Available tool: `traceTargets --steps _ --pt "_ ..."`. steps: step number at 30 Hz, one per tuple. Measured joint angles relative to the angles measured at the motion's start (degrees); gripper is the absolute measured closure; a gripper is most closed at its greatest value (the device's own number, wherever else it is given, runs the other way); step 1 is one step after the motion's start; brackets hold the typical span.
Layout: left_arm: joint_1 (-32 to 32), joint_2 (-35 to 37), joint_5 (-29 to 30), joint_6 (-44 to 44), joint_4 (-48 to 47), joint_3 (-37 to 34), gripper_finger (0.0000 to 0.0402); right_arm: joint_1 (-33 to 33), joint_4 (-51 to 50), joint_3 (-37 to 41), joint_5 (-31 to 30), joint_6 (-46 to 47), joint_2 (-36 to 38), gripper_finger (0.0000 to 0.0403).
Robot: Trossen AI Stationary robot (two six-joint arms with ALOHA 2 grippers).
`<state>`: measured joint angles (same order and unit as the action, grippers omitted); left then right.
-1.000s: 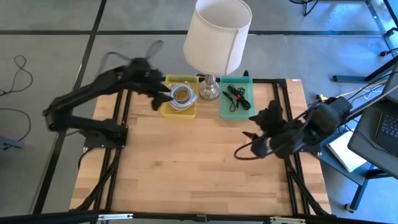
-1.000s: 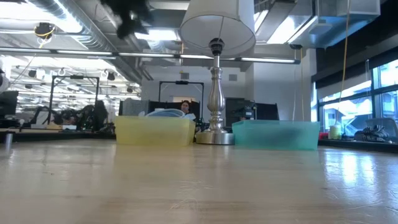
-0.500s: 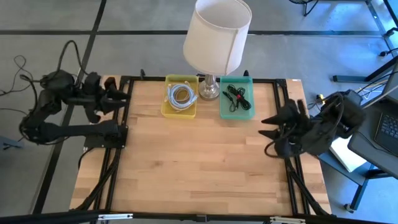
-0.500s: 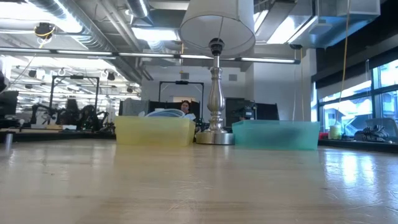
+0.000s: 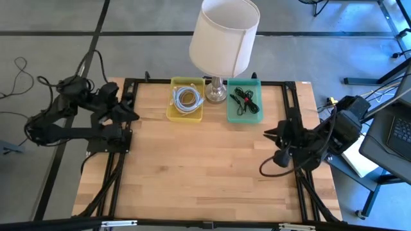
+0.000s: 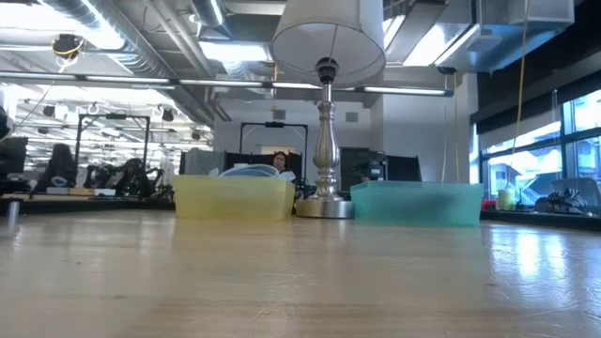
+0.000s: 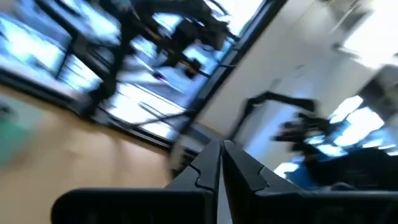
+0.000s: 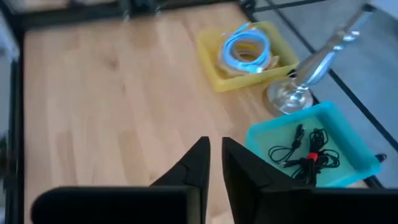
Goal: Pick & Place USB Port
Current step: Return to Home Position
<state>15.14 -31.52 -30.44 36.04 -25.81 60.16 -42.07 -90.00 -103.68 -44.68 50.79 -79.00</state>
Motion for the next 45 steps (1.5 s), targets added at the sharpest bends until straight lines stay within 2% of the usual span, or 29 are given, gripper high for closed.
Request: traceTargets --steps 3,7,9,11,14,17,19,22,25,28,32,35,38,41,45 --pt "-0.05 0.31 -2.93 7.12 2.40 0.08 0.0386 0.02 1.01 0.00 3.53 -3.20 0.02 0.0351" --pt "-0.12 1.13 -2.22 6.01 1.38 0.12 0.0384 0.05 2.28 0.00 4.22 -3.48 0.04 0.0350" --pt "-0.12 1.12 -1.79 7.10 -2.13 0.16 0.0385 0.05 4.46 0.00 4.23 -6.26 0.02 0.0350" --pt "-0.12 0.36 -1.55 12.08 -3.96 0.04 0.0386 0.05 7.46 0.00 4.49 -10.14 0.02 0.0350" --pt "-0.12 0.21 -1.52 12.66 -9.05 0.04 0.0386 0.05 9.17 0.00 6.45 -12.67 0.02 0.0350" --pt "-0.07 0.32 -0.21 16.52 -15.34 0.09 0.0385 0.05 8.99 0.00 12.28 -13.26 0.04 0.0349" --pt "-0.14 0.03 1.98 14.90 -18.22 0.06 0.0385 -0.04 9.01 0.00 12.08 -11.63 0.00 0.0349" --pt "-1.31 0.16 4.92 6.43 -16.91 0.00 0.0386 -0.88 10.90 -0.04 9.87 -9.42 -0.56 0.0349" --pt "-4.67 0.16 6.11 -0.06 -7.26 -3.63 0.0384 -3.15 12.61 -0.02 9.58 -7.71 -3.18 0.0349" --pt "-9.44 -0.53 6.52 -3.70 11.96 -11.83 0.0380 -5.39 12.76 -0.02 7.53 -3.35 -6.64 0.0349" --pt "-16.96 -3.74 6.96 -6.77 36.97 -24.37 0.0375 -6.44 11.77 0.00 0.55 1.58 -11.44 0.0349" --pt "-23.05 -8.90 11.39 -8.34 51.35 -31.45 0.0375 -5.90 13.87 0.00 -0.35 1.32 -13.57 0.0350" --pt "-27.28 -13.52 16.66 -15.28 63.55 -34.08 0.0377 -3.15 17.06 0.00 2.53 -1.75 -14.48 0.0355" --pt "-28.66 -16.12 18.32 -21.45 64.98 -34.18 0.0379 -0.03 24.54 0.00 4.98 -10.08 -14.43 0.0372" --pt "-27.60 -16.85 18.06 -25.28 61.58 -34.23 0.0373 5.09 36.22 2.78 13.23 -23.02 -13.88 0.0397"
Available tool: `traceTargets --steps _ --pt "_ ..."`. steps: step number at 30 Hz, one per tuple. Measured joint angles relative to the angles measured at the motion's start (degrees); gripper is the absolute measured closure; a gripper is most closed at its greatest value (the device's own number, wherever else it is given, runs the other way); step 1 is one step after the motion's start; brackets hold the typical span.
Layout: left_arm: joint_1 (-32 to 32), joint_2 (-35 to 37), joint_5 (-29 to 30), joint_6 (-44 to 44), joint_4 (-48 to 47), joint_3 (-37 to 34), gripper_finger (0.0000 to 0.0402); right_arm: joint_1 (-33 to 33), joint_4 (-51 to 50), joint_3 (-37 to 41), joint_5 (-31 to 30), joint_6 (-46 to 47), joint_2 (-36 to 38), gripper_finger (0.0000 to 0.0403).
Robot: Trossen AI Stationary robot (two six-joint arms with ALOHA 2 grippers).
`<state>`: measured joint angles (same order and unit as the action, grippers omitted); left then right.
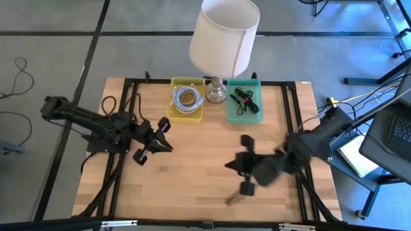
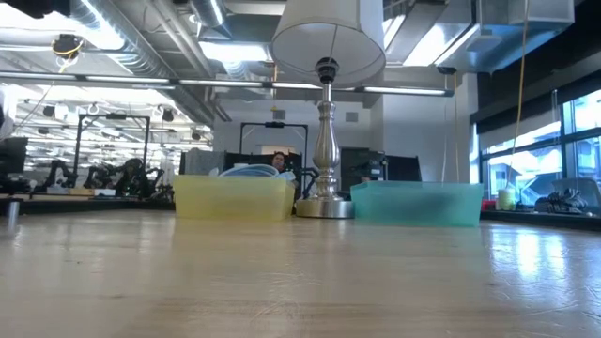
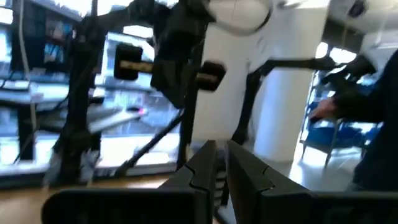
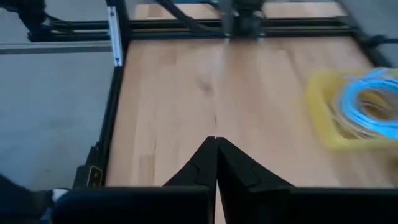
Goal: Pick & Place USB Port
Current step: Return to Home Position
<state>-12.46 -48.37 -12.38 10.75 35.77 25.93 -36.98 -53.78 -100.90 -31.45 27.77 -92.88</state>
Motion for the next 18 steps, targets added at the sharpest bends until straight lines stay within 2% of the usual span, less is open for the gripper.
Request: traceTargets --steps 3,7,10,14,18 --pt "2.18 0.18 -1.71 -0.15 -3.87 0.00 0.0364 4.60 10.45 8.99 8.32 -3.91 2.23 0.0390" --pt "5.46 1.15 -4.41 -1.65 -7.46 0.04 0.0356 9.77 24.03 23.89 14.88 -7.22 7.45 0.0364" --pt "9.07 2.18 -6.69 -3.32 -12.18 0.09 0.0354 13.27 35.10 34.73 16.10 -10.27 12.77 0.0350" --pt "14.46 3.96 -9.50 -3.75 -24.21 0.04 0.0354 16.72 51.36 48.54 17.17 -16.13 20.69 0.0342" --pt "18.55 4.66 -9.78 -8.18 -33.07 -0.09 0.0354 18.53 63.10 61.37 17.77 -17.96 28.34 0.0340"
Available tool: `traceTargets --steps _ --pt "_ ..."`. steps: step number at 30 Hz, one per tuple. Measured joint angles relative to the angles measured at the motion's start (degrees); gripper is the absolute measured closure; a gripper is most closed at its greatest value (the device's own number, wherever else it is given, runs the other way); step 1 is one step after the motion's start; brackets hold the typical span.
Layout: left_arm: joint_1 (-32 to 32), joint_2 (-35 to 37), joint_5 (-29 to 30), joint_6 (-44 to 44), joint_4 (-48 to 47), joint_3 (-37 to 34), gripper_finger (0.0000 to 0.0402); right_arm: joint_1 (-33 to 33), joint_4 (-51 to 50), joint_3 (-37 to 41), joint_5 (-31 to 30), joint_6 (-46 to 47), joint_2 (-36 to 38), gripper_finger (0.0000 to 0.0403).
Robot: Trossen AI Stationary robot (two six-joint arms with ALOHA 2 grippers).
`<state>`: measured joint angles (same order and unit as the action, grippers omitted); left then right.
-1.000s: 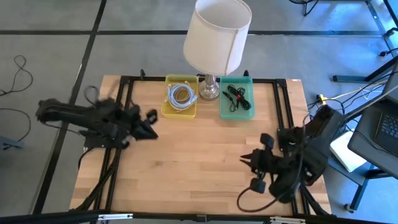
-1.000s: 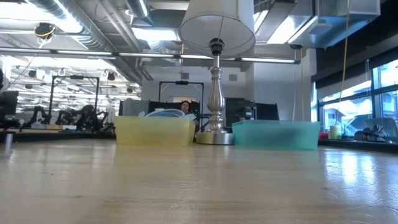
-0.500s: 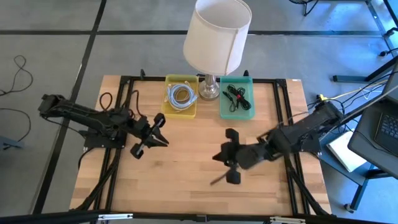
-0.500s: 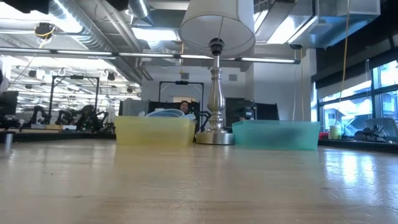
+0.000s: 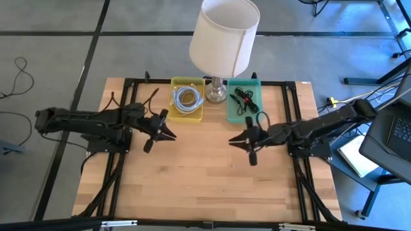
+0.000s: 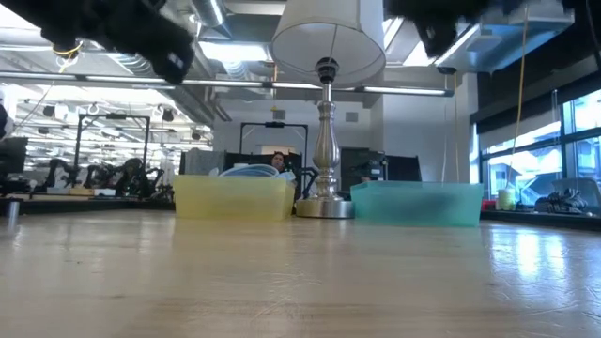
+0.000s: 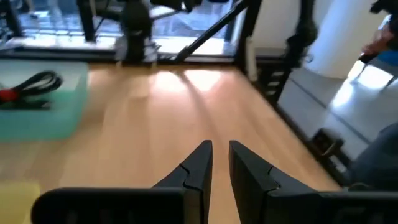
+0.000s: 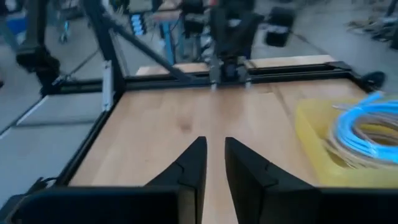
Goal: Pick & Place USB Port
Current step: Return to Home Position
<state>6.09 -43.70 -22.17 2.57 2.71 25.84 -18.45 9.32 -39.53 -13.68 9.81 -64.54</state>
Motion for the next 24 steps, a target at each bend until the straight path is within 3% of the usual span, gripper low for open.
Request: traceTargets --steps 4,9,15,24 --pt "3.20 0.14 -0.03 -0.88 0.04 -2.58 0.0354 0.29 10.26 11.14 0.28 0.23 5.66 0.0340" --pt "7.22 0.11 -0.02 0.67 4.40 -9.56 0.0354 0.36 13.64 20.42 0.12 3.25 10.18 0.0340" --pt "10.86 0.08 0.03 2.82 10.24 -16.01 0.0354 0.32 14.54 26.58 -1.99 5.02 12.21 0.0340" --pt "14.66 -0.29 0.27 -0.94 1.97 -17.81 0.0354 0.32 15.39 34.22 -4.73 10.99 12.38 0.0340"
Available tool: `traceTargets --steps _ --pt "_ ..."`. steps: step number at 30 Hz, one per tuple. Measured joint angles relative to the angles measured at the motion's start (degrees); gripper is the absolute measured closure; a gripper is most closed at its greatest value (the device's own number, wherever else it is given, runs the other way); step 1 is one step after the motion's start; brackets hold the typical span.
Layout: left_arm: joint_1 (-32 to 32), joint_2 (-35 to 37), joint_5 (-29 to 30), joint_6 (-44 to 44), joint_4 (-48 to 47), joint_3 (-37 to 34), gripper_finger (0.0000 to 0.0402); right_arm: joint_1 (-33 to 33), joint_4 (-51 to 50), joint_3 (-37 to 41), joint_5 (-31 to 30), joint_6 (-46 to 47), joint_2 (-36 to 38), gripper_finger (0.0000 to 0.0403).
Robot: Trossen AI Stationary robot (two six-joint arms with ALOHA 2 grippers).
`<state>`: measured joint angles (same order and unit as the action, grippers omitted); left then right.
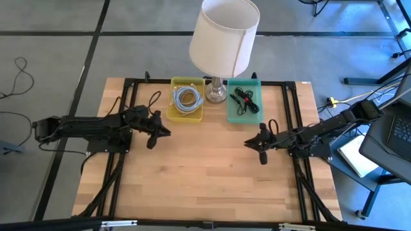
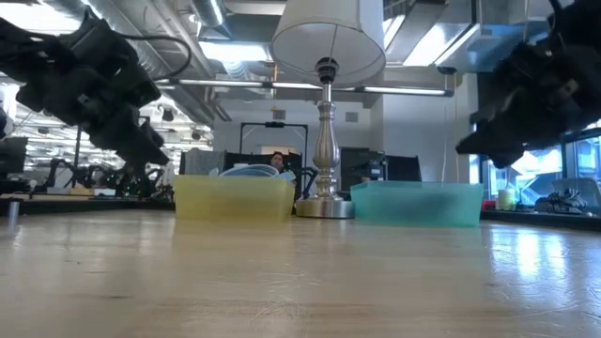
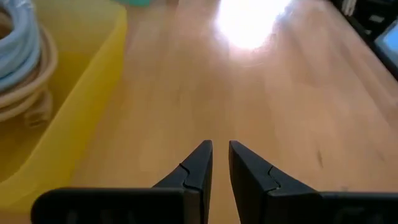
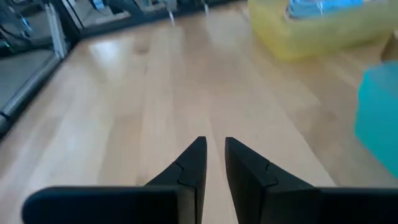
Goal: Pick & Place USB Port
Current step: Return to Home Position
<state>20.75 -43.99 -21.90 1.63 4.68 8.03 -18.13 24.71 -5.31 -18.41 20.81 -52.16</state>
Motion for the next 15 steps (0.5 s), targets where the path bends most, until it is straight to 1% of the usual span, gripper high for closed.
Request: traceTargets --steps 5,7,9,12,15 --pt "0.44 -1.09 2.41 0.50 -0.80 0.00 0.0354 0.00 -0.26 2.44 0.01 -0.02 -0.02 0.0340" --pt "0.44 -2.05 3.84 -0.43 -1.98 0.02 0.0354 0.00 -0.26 3.82 0.00 1.22 -0.02 0.0340" --pt "0.47 -3.42 4.06 -2.04 -3.54 0.00 0.0354 0.00 -0.63 4.96 0.00 2.52 -0.03 0.0340" --pt "0.42 -6.04 4.92 -3.97 -4.24 0.00 0.0354 0.00 -3.61 5.00 0.00 2.54 -0.07 0.0340" --pt "0.42 -8.74 10.24 -6.31 -4.72 0.00 0.0354 0.00 -6.19 5.00 0.00 -1.61 -0.11 0.0340"
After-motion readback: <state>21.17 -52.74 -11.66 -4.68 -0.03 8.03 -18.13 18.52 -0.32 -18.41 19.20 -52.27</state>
